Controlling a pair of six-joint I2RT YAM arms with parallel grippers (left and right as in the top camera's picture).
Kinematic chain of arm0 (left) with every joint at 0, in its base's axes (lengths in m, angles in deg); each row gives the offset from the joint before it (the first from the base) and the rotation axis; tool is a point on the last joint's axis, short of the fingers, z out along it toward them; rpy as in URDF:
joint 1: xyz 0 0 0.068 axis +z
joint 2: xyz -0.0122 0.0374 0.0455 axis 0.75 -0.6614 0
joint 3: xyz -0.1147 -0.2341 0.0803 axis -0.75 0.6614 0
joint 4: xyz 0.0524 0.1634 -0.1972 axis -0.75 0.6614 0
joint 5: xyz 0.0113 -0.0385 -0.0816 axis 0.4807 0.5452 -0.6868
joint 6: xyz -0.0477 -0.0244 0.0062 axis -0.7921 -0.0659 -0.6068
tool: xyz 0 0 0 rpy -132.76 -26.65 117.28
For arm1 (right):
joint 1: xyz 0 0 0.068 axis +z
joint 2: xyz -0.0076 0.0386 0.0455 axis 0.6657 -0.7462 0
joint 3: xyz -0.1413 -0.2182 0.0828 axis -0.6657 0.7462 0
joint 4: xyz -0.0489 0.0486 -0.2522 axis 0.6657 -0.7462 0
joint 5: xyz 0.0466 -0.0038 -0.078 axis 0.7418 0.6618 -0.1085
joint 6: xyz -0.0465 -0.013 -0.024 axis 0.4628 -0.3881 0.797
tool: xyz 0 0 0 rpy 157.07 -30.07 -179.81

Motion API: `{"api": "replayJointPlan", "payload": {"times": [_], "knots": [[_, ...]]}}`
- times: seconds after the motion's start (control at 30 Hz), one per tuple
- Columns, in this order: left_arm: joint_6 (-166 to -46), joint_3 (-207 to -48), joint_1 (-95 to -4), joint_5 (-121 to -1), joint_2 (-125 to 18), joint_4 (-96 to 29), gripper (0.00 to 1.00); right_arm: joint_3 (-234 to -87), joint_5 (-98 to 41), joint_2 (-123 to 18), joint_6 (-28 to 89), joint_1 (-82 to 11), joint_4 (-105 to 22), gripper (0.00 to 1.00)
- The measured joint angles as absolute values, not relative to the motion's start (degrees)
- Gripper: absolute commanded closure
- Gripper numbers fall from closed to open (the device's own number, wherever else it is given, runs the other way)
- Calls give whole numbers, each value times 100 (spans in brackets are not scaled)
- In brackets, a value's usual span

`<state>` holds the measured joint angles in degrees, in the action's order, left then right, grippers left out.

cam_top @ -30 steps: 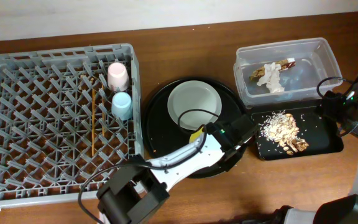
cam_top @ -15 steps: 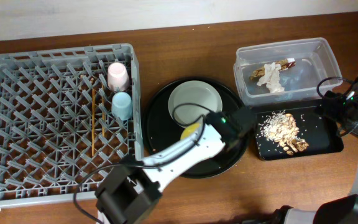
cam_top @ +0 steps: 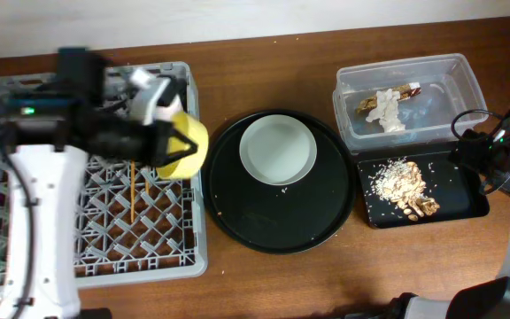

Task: Sort waste into correct bins and load items into the dishwasher rack
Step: 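Carry the yellow bowl into the rack's front section and release it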

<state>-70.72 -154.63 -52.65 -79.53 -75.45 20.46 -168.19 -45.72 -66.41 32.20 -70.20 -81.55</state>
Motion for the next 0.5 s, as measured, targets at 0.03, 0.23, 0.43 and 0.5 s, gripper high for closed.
{"api": "replayJointPlan", "payload": {"times": [0.03, 0.23, 0.43, 0.5], "knots": [[-6482, -15295, -4865, -8686, -7545, 2350, 99, -16819, -4569, -6641, 3218, -7020, -8155, 1], [-4163, -13218, -3381, -11011, -7564, 2813, 100, -16819, -4569, -6641, 3220, -7020, -8149, 1], [-3422, -10880, -2146, -11999, -7540, 1954, 100, -16819, -4567, -6641, 3222, -7020, -8153, 1], [-3464, -10285, -1927, -12117, -7540, 1480, 100, -16819, -4569, -6641, 3218, -7020, -8157, 1]]}}
